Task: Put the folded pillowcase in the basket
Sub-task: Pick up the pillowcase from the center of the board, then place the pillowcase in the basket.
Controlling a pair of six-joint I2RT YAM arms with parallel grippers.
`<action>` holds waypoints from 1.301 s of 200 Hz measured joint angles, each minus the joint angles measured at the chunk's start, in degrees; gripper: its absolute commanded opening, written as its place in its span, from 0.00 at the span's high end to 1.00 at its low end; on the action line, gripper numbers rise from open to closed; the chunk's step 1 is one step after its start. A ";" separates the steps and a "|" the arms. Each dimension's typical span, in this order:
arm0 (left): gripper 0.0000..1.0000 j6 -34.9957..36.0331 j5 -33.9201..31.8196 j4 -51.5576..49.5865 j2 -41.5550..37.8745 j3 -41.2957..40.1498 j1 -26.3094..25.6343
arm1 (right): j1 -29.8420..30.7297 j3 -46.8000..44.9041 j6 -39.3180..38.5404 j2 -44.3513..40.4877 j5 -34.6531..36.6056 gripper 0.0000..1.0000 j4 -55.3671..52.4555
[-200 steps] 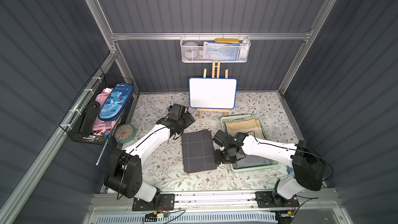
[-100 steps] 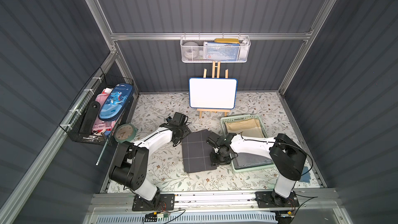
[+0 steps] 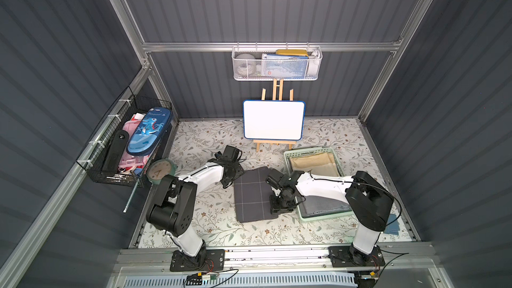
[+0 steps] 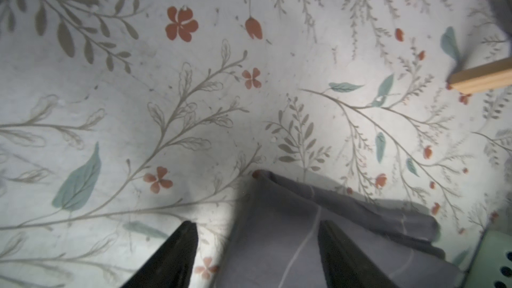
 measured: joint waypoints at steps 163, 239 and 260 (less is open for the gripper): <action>1.00 4.50 4.07 4.28 -4.79 -0.50 0.20 | 0.00 -0.94 1.09 -4.26 1.88 1.00 1.20; 1.00 5.29 5.73 -0.39 -14.73 15.50 -7.34 | -4.55 4.02 -0.46 -23.39 9.09 1.00 -7.28; 1.00 5.18 5.64 0.26 -11.45 21.99 -13.84 | -10.49 4.26 -1.40 -28.26 12.07 1.00 -11.78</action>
